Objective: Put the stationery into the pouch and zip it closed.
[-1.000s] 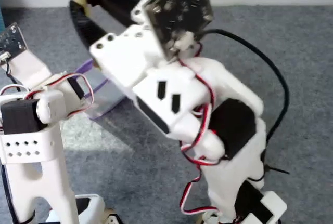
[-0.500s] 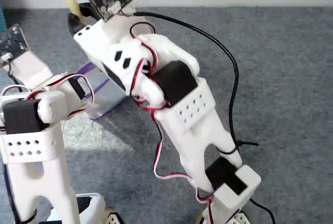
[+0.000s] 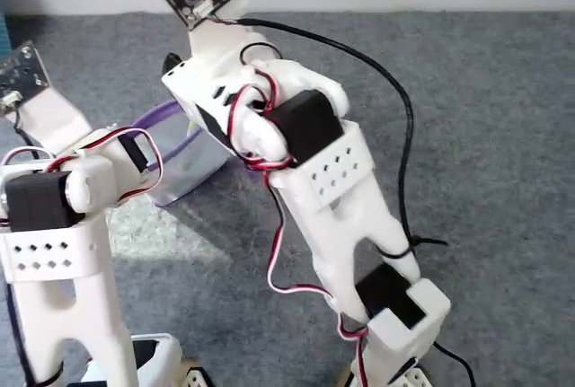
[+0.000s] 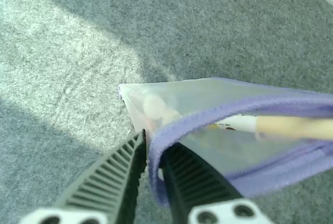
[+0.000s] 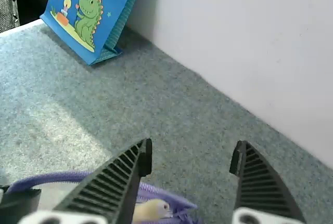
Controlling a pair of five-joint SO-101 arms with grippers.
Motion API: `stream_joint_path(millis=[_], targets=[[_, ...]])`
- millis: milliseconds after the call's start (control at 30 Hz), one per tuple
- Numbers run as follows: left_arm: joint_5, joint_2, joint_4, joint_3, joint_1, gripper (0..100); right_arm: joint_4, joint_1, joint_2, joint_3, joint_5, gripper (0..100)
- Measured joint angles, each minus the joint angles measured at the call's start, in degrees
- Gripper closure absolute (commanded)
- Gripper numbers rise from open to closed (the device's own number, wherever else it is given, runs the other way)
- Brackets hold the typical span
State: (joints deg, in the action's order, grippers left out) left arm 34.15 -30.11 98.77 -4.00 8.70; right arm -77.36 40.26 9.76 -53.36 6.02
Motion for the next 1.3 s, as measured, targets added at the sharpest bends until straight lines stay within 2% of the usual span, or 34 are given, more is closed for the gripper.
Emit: stream_joint_path(millis=[133, 333, 400, 567, 700, 867, 933, 1000, 1133, 1200, 1300], targets=[[0.0, 0.0, 0.0, 0.0, 0.0, 99, -5.6, -2.8, -4.1, 0.0, 0.2, 81.9], [0.0, 0.0, 0.0, 0.0, 0.0, 99, -21.0, -9.7, -5.0, 0.0, 0.2, 82.2], [0.0, 0.0, 0.0, 0.0, 0.0, 99, -22.9, -10.5, -5.0, 0.0, 0.2, 82.2], [0.0, 0.0, 0.0, 0.0, 0.0, 99, -22.3, -9.7, -5.0, 0.0, 0.2, 82.3], [0.0, 0.0, 0.0, 0.0, 0.0, 99, -15.4, -8.8, -0.8, -0.1, -2.3, 82.6], [0.0, 0.0, 0.0, 0.0, 0.0, 99, -5.0, -6.9, 8.2, 0.0, -2.8, 97.3], [0.0, 0.0, 0.0, -0.2, 0.4, 99, -3.0, -4.0, 8.5, 0.0, -2.7, 98.9], [0.0, 0.0, 0.6, -0.4, 0.6, 99, -3.1, -0.4, 8.2, 0.0, -2.7, 96.5], [0.1, 0.1, 0.2, -0.4, 0.1, 99, -7.2, 3.3, 6.0, 0.0, -2.8, 97.9], [0.1, 0.0, 0.2, -0.4, 0.1, 99, -7.8, 2.5, 4.6, 0.0, -2.8, 98.5], [0.1, 0.0, 0.2, -0.4, 0.1, 99, -7.9, -2.5, 2.3, 0.0, -2.8, 98.5]])
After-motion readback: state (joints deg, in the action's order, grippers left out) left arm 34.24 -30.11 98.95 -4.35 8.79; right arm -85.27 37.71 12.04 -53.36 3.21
